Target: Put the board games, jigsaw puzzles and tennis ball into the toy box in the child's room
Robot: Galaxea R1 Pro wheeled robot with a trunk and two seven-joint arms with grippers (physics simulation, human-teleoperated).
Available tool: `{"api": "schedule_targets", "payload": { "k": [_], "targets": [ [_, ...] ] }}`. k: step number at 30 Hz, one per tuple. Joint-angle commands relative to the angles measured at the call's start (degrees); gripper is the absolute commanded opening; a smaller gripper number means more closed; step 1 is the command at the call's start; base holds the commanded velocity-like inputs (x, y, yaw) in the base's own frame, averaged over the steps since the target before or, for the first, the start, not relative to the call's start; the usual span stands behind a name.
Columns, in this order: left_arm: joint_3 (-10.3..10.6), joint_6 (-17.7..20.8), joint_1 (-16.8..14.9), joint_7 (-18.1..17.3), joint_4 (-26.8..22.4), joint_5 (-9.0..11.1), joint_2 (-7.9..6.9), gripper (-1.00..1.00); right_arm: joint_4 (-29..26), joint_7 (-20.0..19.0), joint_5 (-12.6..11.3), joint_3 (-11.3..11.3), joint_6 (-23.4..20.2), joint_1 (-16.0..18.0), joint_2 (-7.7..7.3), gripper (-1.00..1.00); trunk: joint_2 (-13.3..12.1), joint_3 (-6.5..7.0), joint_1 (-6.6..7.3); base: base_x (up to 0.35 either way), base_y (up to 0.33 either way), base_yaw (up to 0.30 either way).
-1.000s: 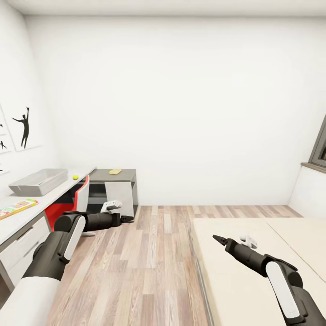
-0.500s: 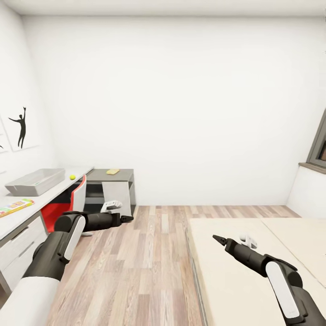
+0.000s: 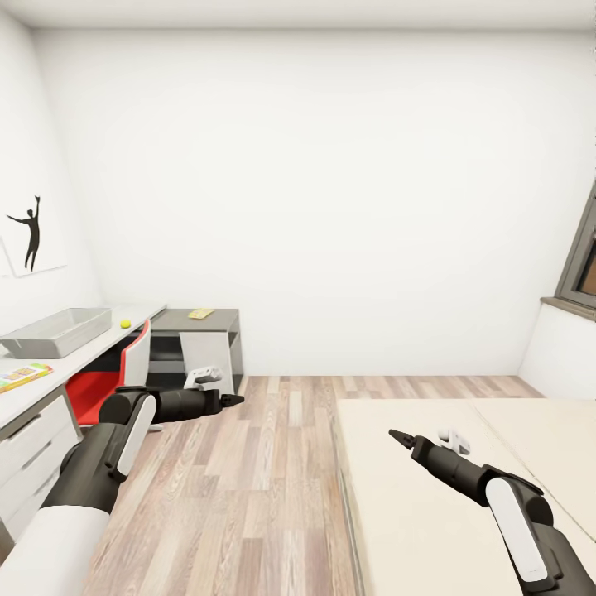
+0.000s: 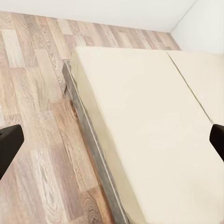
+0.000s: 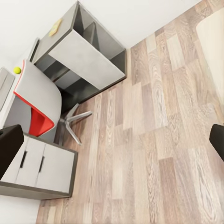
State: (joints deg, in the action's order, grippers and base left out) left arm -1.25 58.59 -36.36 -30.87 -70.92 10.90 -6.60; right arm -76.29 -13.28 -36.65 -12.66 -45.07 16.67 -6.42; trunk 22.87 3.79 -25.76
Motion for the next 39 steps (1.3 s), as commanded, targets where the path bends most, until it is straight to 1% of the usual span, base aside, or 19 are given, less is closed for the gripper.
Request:
{"api": "schedule_targets", "payload": {
  "k": [1, 39],
  "targets": [
    [-0.07, 0.39, -0.03, -0.06, 0.01, 0.17, 0.01, 1.00, 0.01, -0.35, 0.22, -0.10, -0.28, 0.02, 0.01, 1.00, 0.05, -0.03, -0.02, 0.000, -0.149, 0.000],
    [-0.07, 0.39, -0.03, -0.06, -0.01, 0.17, 0.01, 1.00, 0.01, -0.42, 0.21, -0.12, -0.28, 0.02, -0.01, 1.00, 0.05, -0.03, -0.02, 0.000, -0.149, 0.000]
  ]
}}
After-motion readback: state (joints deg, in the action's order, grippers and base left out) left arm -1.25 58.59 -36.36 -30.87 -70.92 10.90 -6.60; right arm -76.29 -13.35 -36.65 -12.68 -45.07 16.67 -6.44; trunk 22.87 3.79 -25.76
